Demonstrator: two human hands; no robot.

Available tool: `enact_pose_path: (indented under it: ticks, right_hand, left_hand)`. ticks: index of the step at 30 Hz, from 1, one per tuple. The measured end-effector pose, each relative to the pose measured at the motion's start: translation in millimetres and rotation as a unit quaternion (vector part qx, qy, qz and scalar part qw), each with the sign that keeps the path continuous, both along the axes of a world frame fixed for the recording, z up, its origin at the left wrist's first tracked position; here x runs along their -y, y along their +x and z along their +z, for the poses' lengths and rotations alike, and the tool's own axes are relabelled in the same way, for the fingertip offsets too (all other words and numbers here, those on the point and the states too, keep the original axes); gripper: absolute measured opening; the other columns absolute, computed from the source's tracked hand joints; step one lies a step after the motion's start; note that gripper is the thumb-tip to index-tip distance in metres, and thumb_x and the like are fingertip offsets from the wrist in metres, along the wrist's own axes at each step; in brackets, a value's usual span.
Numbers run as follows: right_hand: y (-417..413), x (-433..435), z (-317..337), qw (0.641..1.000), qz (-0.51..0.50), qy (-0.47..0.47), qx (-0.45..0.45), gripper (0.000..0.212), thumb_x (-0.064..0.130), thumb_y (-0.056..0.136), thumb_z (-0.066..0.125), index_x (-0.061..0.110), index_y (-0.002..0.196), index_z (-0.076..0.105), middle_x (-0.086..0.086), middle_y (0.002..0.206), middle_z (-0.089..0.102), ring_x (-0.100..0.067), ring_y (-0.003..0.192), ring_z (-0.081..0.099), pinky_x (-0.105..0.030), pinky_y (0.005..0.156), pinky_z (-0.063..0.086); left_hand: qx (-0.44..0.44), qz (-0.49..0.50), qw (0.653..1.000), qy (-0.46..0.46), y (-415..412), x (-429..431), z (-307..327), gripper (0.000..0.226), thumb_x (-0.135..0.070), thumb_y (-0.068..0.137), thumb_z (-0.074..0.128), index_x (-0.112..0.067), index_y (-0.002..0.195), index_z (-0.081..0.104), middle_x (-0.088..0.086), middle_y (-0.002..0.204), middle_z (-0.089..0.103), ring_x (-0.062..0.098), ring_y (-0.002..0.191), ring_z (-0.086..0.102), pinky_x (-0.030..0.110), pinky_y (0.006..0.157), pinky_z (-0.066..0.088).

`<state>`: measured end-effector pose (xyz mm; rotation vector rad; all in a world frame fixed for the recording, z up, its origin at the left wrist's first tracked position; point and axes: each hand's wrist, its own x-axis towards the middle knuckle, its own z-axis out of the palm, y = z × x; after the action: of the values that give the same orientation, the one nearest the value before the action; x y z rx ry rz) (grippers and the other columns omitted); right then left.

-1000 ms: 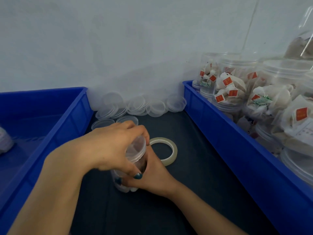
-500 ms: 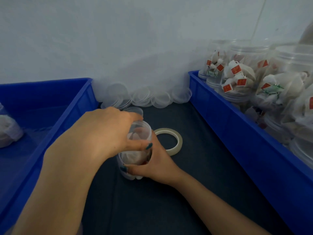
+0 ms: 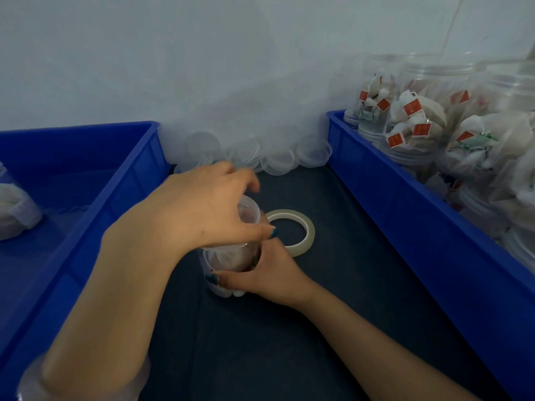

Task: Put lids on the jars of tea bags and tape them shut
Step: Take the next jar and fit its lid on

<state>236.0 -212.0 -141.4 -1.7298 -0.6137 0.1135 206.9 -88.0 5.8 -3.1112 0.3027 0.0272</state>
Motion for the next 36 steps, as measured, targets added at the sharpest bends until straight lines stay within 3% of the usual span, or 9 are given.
enact_pose_path:
  ticks: [3, 6, 12, 18, 22, 25, 27, 31, 36]
  right_hand:
    - [-1.2, -2.4, 1.0, 1.0, -0.008, 0.012, 0.009, 0.085, 0.015, 0.07, 0.092, 0.019, 0.139, 0.042, 0.007, 0.13, 0.06, -0.008, 0.124, 0.058, -0.042, 0.104, 0.051]
    - [-1.6, -1.1, 1.8, 1.0, -0.008, 0.006, 0.011, 0.087, 0.018, 0.07, 0.092, 0.021, 0.14, 0.041, 0.008, 0.131, 0.06, -0.009, 0.126, 0.056, -0.044, 0.105, 0.049]
    - [-3.1, 2.1, 6.5, 1.0, -0.003, -0.003, 0.009, 0.086, 0.016, 0.071, 0.091, 0.023, 0.14, 0.04, 0.008, 0.129, 0.062, -0.01, 0.123, 0.059, -0.045, 0.104, 0.05]
    - [0.9, 5.6, 11.5, 0.999, 0.016, -0.031, -0.001, 0.08, 0.02, 0.07, 0.091, 0.028, 0.136, 0.046, 0.011, 0.124, 0.065, -0.005, 0.118, 0.061, -0.039, 0.1, 0.053]
    - [-0.5, 6.9, 14.7, 0.998, 0.017, -0.056, 0.004, 0.079, 0.034, 0.068, 0.092, 0.032, 0.134, 0.048, 0.017, 0.122, 0.064, 0.002, 0.116, 0.06, -0.033, 0.098, 0.054]
    - [-3.4, 7.7, 19.3, 0.994, 0.014, -0.097, 0.055, 0.094, 0.048, 0.064, 0.09, 0.034, 0.143, 0.04, 0.021, 0.13, 0.059, 0.002, 0.122, 0.055, -0.033, 0.1, 0.052]
    - [0.1, 14.8, 23.6, 0.978, 0.021, -0.155, 0.137, 0.1, 0.054, 0.062, 0.089, 0.032, 0.145, 0.037, 0.019, 0.136, 0.054, -0.001, 0.125, 0.052, -0.035, 0.103, 0.048]
    - [11.2, 44.1, 27.6, 0.898, -0.006, -0.359, 0.255, 0.106, 0.073, 0.062, 0.079, 0.025, 0.146, 0.038, 0.009, 0.14, 0.048, -0.009, 0.131, 0.041, -0.033, 0.117, 0.028]
    - [18.3, 62.5, 24.0, 0.858, -0.075, -0.448, 0.239, 0.038, 0.056, 0.091, 0.061, 0.028, 0.116, 0.054, 0.013, 0.117, 0.052, -0.01, 0.114, 0.045, -0.03, 0.103, 0.03]
  left_hand:
    - [-0.051, 0.104, 0.991, 0.06, -6.0, -1.1, 2.0, 0.107, -0.097, 0.05, 0.024, -0.04, 0.139, 0.043, -0.005, 0.123, 0.057, 0.017, 0.102, 0.058, 0.034, 0.073, 0.048]
    - [-0.044, 0.082, 0.991, 0.093, -8.4, 1.9, 3.1, 0.097, -0.093, 0.054, 0.025, -0.046, 0.138, 0.04, -0.007, 0.115, 0.061, 0.016, 0.097, 0.058, 0.031, 0.067, 0.044]
    - [-0.056, 0.027, 0.994, 0.086, -7.8, -1.6, 9.0, 0.076, -0.079, 0.07, 0.049, -0.055, 0.14, 0.034, -0.012, 0.117, 0.059, 0.013, 0.098, 0.057, 0.031, 0.074, 0.048]
    - [-0.047, 0.005, 0.995, 0.083, -3.2, -5.9, 8.7, 0.071, -0.079, 0.07, 0.055, -0.058, 0.135, 0.038, -0.014, 0.11, 0.064, 0.012, 0.09, 0.058, 0.026, 0.058, 0.04]
    - [-0.051, -0.003, 0.996, 0.079, -2.5, -8.1, 8.8, 0.076, -0.081, 0.065, 0.05, -0.059, 0.137, 0.035, -0.015, 0.111, 0.064, 0.011, 0.09, 0.058, 0.025, 0.059, 0.04]
    - [-0.058, 0.001, 0.996, 0.064, -4.3, -8.9, 8.1, 0.073, -0.079, 0.068, 0.053, -0.059, 0.135, 0.034, -0.017, 0.114, 0.06, 0.01, 0.095, 0.057, 0.028, 0.067, 0.046]
    - [-0.062, 0.014, 0.997, 0.046, -5.1, -8.2, 6.6, 0.07, -0.075, 0.072, 0.059, -0.057, 0.134, 0.035, -0.016, 0.118, 0.056, 0.012, 0.1, 0.056, 0.033, 0.076, 0.05]
    - [-0.056, 0.023, 0.997, 0.047, -2.1, -6.5, 3.6, 0.071, -0.074, 0.075, 0.06, -0.051, 0.137, 0.034, -0.011, 0.121, 0.052, 0.015, 0.102, 0.054, 0.034, 0.076, 0.047]
    - [-0.044, 0.004, 0.999, 0.031, 6.9, -10.5, 0.3, 0.071, -0.071, 0.079, 0.058, -0.049, 0.142, 0.033, -0.009, 0.119, 0.048, 0.016, 0.105, 0.053, 0.034, 0.076, 0.044]
